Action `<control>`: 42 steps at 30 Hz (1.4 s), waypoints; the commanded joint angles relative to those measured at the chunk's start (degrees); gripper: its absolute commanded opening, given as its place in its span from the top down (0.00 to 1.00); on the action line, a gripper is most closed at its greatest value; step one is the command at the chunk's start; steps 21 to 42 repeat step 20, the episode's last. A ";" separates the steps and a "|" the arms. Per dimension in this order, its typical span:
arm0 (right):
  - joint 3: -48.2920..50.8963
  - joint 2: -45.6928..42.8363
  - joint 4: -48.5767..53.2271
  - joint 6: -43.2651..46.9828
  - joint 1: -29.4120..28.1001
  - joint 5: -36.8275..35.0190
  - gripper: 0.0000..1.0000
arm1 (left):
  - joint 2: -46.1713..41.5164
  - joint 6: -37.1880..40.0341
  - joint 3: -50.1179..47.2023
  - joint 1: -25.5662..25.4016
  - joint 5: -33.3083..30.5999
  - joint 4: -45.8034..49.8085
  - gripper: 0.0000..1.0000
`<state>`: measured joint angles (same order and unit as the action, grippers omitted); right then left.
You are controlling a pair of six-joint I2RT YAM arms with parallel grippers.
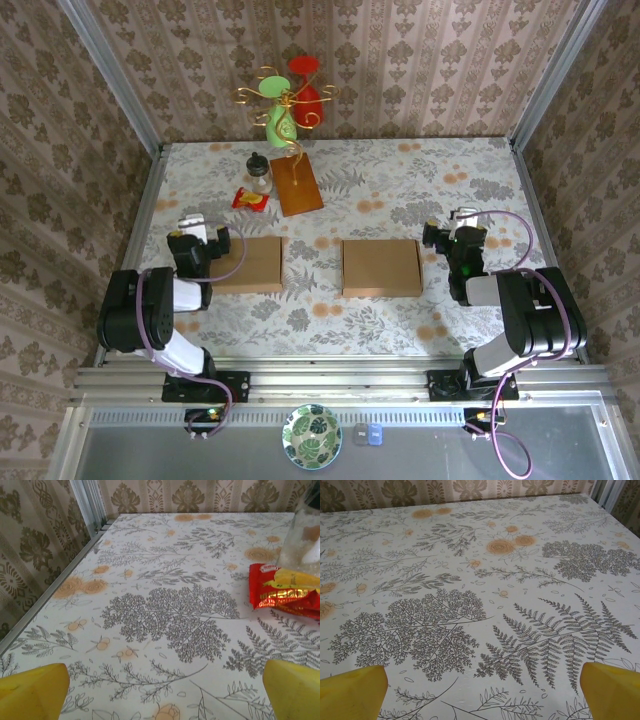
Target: Fold the paper box
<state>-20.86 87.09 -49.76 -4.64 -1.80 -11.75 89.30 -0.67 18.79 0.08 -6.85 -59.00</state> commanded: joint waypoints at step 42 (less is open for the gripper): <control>-1.46 0.77 -1.31 1.44 -0.96 -1.35 0.00 | -0.11 2.24 2.04 -0.69 1.58 3.41 0.00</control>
